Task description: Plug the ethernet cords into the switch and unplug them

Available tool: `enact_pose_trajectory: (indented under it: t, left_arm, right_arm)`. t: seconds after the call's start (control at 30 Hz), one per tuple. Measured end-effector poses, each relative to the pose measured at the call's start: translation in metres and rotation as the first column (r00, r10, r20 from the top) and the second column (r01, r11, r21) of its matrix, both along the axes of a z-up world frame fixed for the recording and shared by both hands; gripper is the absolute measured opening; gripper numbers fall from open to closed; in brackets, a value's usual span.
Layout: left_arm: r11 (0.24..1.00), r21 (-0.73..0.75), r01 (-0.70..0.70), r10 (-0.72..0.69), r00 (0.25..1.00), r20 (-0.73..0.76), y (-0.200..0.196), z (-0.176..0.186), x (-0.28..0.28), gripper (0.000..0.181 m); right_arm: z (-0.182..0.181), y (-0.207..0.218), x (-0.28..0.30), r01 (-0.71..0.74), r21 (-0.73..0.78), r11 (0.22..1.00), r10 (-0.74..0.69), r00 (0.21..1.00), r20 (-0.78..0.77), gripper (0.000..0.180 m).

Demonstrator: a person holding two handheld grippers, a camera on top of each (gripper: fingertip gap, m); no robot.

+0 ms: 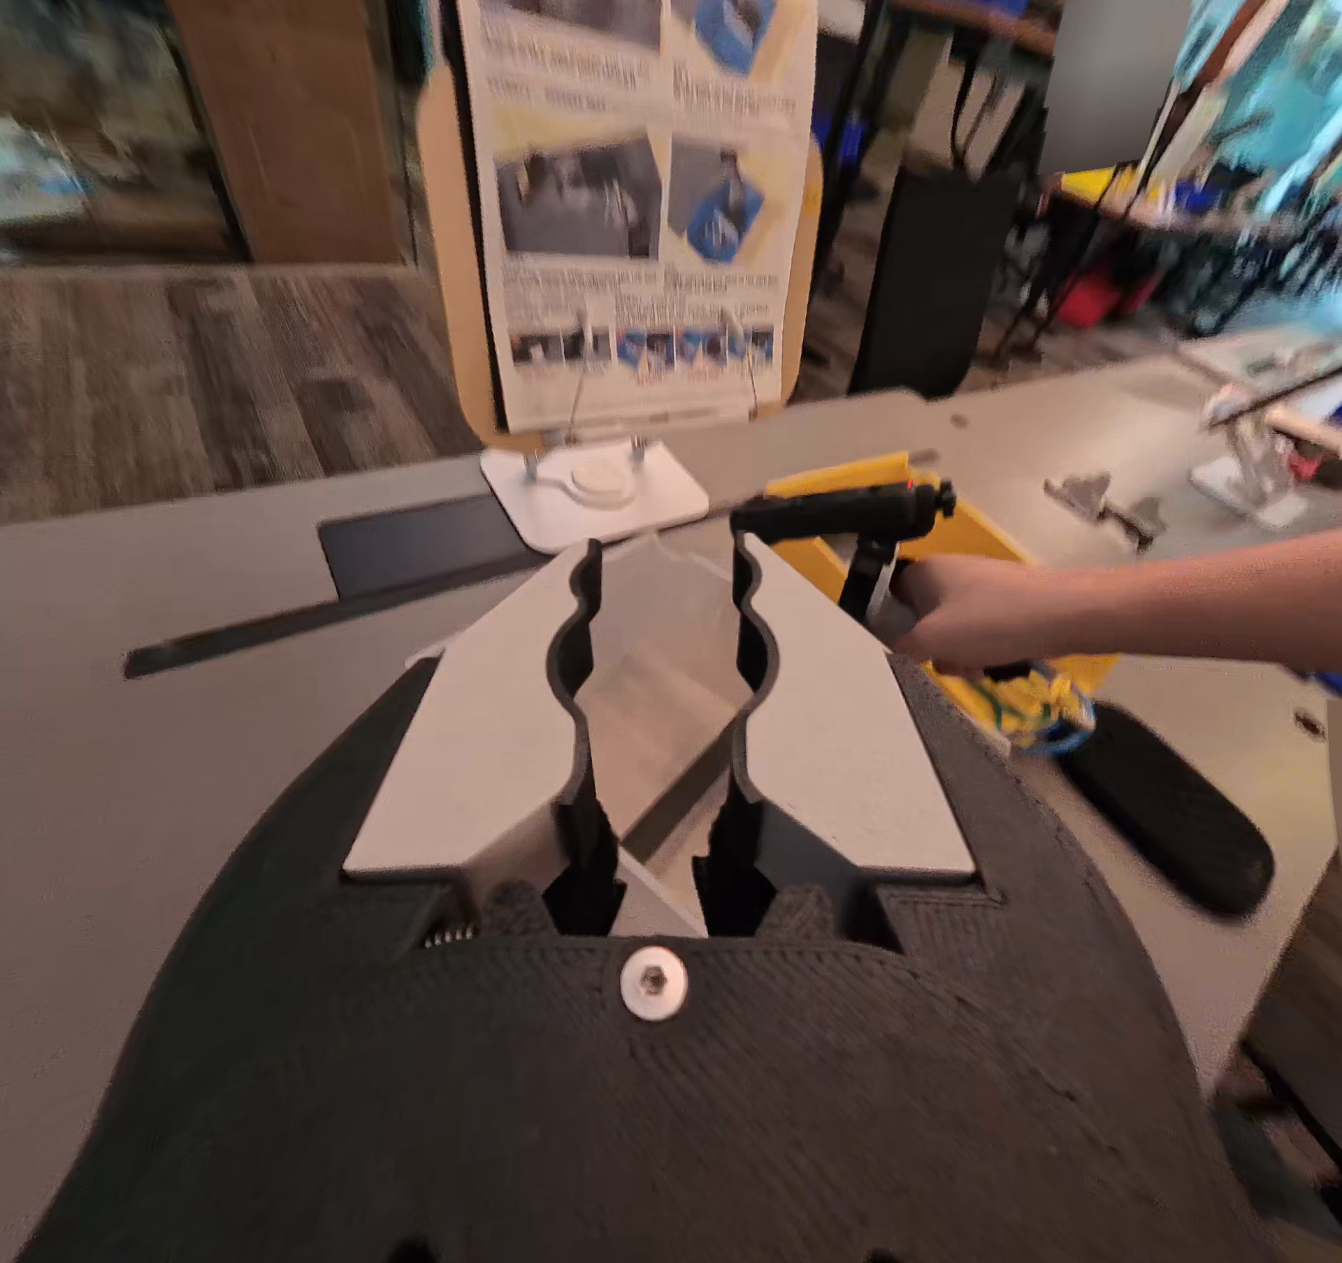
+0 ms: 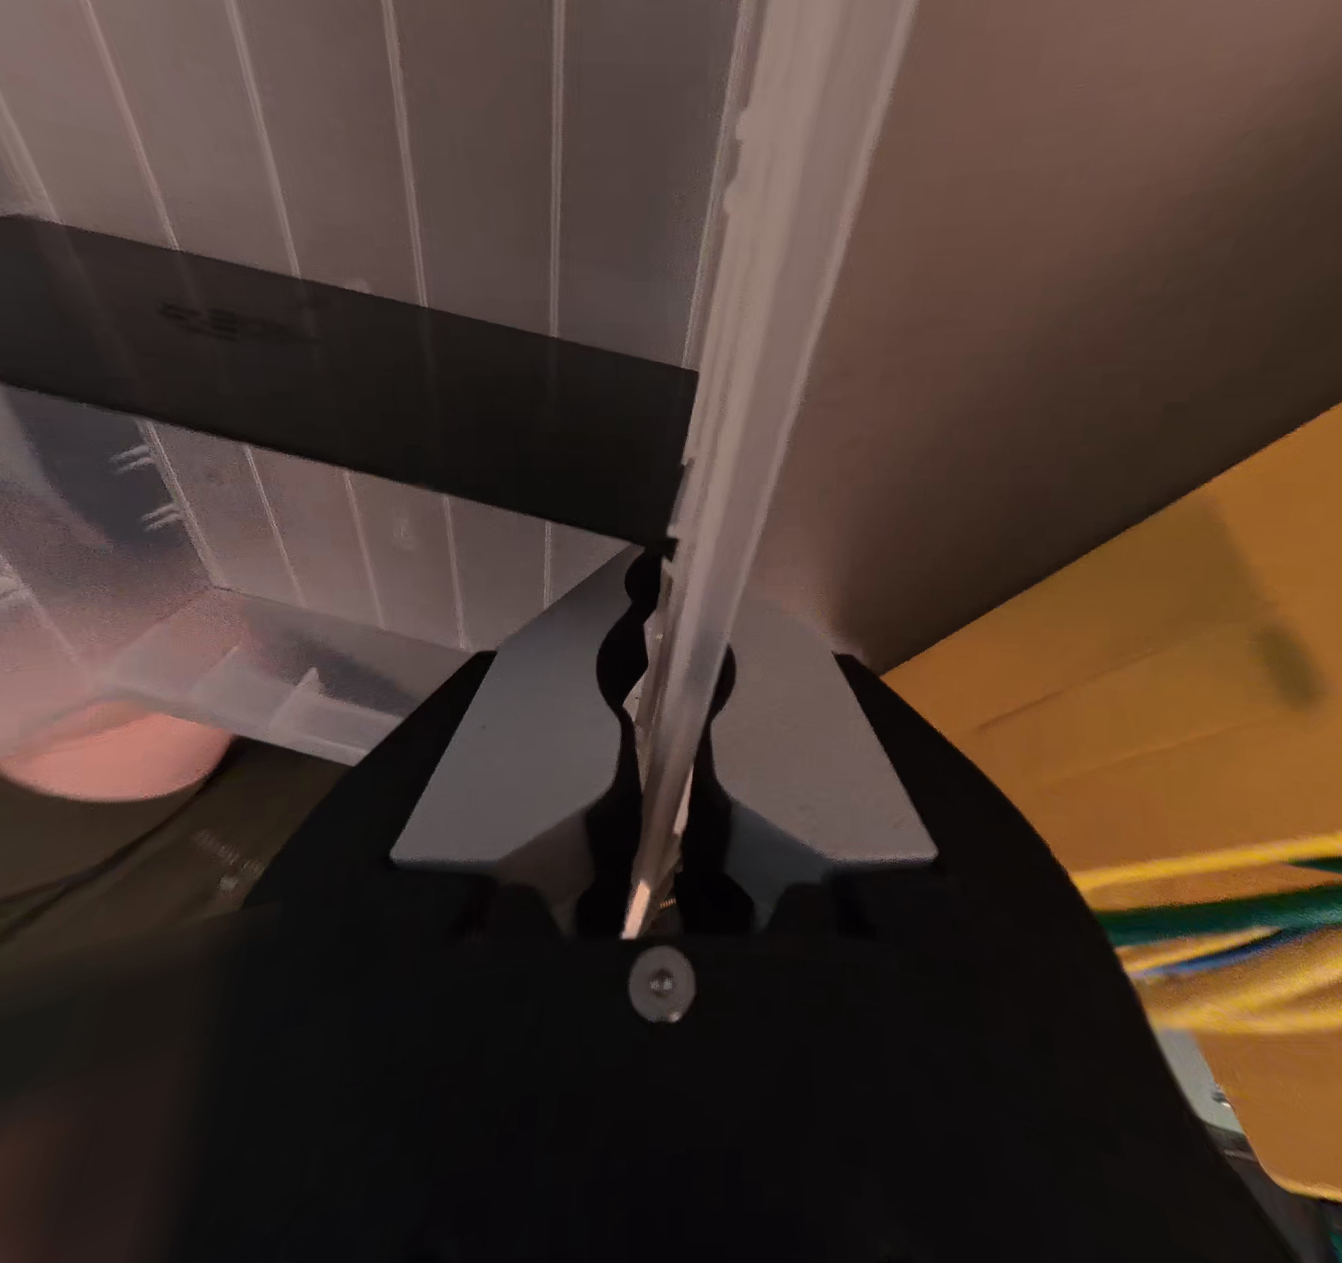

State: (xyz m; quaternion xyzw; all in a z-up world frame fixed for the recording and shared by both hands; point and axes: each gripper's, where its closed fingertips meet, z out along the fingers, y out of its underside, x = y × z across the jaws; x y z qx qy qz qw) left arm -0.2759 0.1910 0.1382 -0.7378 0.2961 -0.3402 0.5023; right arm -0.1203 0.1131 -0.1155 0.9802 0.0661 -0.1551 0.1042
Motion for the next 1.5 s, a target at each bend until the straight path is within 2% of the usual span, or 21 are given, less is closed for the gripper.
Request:
enact_pose_trajectory:
  t: [0.03, 0.1, 0.13, 0.23, 0.33, 0.4, 0.47, 0.57, 0.7, 0.77, 0.83, 0.93, 1.03, 1.13, 1.23, 1.4, 1.5]
  left_arm:
    - [0.999, 0.036, -0.031, 0.028, 0.998, 0.063, -0.001, 0.014, -0.007, 0.037]
    - [0.986, 0.090, -0.142, 0.117, 0.964, 0.241, 0.000, 0.045, -0.031, 0.053]
    - [0.974, 0.127, -0.188, 0.135, 0.929, 0.343, -0.004, 0.062, -0.045, 0.053]
    - [0.946, 0.206, -0.252, 0.109, 0.841, 0.531, -0.023, 0.096, -0.077, 0.060]
    - [0.964, 0.178, -0.196, 0.074, 0.844, 0.532, -0.026, 0.093, -0.069, 0.072]
    - [0.990, 0.120, -0.075, 0.009, 0.882, 0.472, -0.021, 0.077, -0.032, 0.083]
    - [0.996, 0.016, 0.089, -0.089, 0.930, 0.356, -0.018, 0.046, 0.025, 0.092]
    - [0.957, -0.139, 0.256, -0.232, 0.958, 0.168, -0.022, -0.015, 0.113, 0.096]
    - [0.841, -0.340, 0.421, -0.431, 0.901, 0.048, -0.057, -0.104, 0.217, 0.092]
    - [0.805, -0.430, 0.408, -0.473, 0.880, -0.050, -0.070, -0.154, 0.246, 0.092]
    - [0.811, -0.456, 0.366, -0.481, 0.861, -0.164, -0.075, -0.194, 0.260, 0.089]
    - [0.796, -0.500, 0.342, -0.523, 0.805, -0.281, -0.089, -0.231, 0.265, 0.086]
    - [0.794, -0.500, 0.346, -0.546, 0.768, -0.335, -0.094, -0.240, 0.265, 0.081]
    - [0.769, -0.523, 0.367, -0.580, 0.745, -0.331, -0.097, -0.239, 0.261, 0.066]
    - [0.712, -0.575, 0.402, -0.636, 0.716, -0.288, -0.096, -0.234, 0.251, 0.031]
    - [0.751, -0.580, 0.315, -0.591, 0.712, -0.379, -0.053, -0.231, 0.205, 0.013]
    - [0.751, -0.618, 0.231, -0.552, 0.734, -0.396, -0.024, -0.230, 0.165, 0.009]
  right_arm:
    - [0.011, 0.000, -0.003, -0.008, -0.001, 1.000, 0.008, 1.000, -0.016, 0.002]
    - [0.040, 0.002, -0.002, -0.019, 0.009, 1.000, 0.020, 0.998, -0.061, 0.002]
    - [0.057, 0.004, 0.003, -0.013, 0.026, 1.000, 0.016, 0.996, -0.083, 0.002]
    - [0.108, -0.004, 0.035, 0.024, 0.095, 0.995, -0.008, 0.987, -0.158, 0.002]
    - [0.146, -0.024, 0.100, 0.155, 0.157, 0.975, -0.114, 0.964, -0.242, 0.002]
    - [0.160, -0.042, 0.159, 0.271, 0.194, 0.943, -0.215, 0.940, -0.265, 0.002]
    - [0.166, -0.063, 0.224, 0.370, 0.247, 0.896, -0.309, 0.917, -0.251, 0.002]
    - [0.158, -0.101, 0.317, 0.513, 0.324, 0.795, -0.472, 0.858, -0.200, 0.002]
    - [0.130, -0.157, 0.407, 0.713, 0.350, 0.608, -0.698, 0.690, -0.194, 0.001]
    - [0.113, -0.182, 0.433, 0.767, 0.352, 0.536, -0.754, 0.623, -0.210, 0.001]
    - [0.096, -0.203, 0.450, 0.801, 0.351, 0.485, -0.783, 0.576, -0.235, 0.001]
    - [0.071, -0.228, 0.462, 0.826, 0.339, 0.451, -0.801, 0.542, -0.254, 0.002]
    - [0.048, -0.243, 0.468, 0.836, 0.322, 0.445, -0.813, 0.528, -0.246, 0.002]
    - [0.031, -0.249, 0.468, 0.835, 0.302, 0.460, -0.815, 0.532, -0.228, 0.002]
    - [0.020, -0.245, 0.466, 0.822, 0.296, 0.487, -0.805, 0.554, -0.213, 0.002]
    - [0.005, -0.221, 0.452, 0.794, 0.293, 0.533, -0.777, 0.596, -0.203, 0.002]
    - [-0.007, -0.202, 0.439, 0.753, 0.290, 0.591, -0.747, 0.646, -0.157, 0.002]
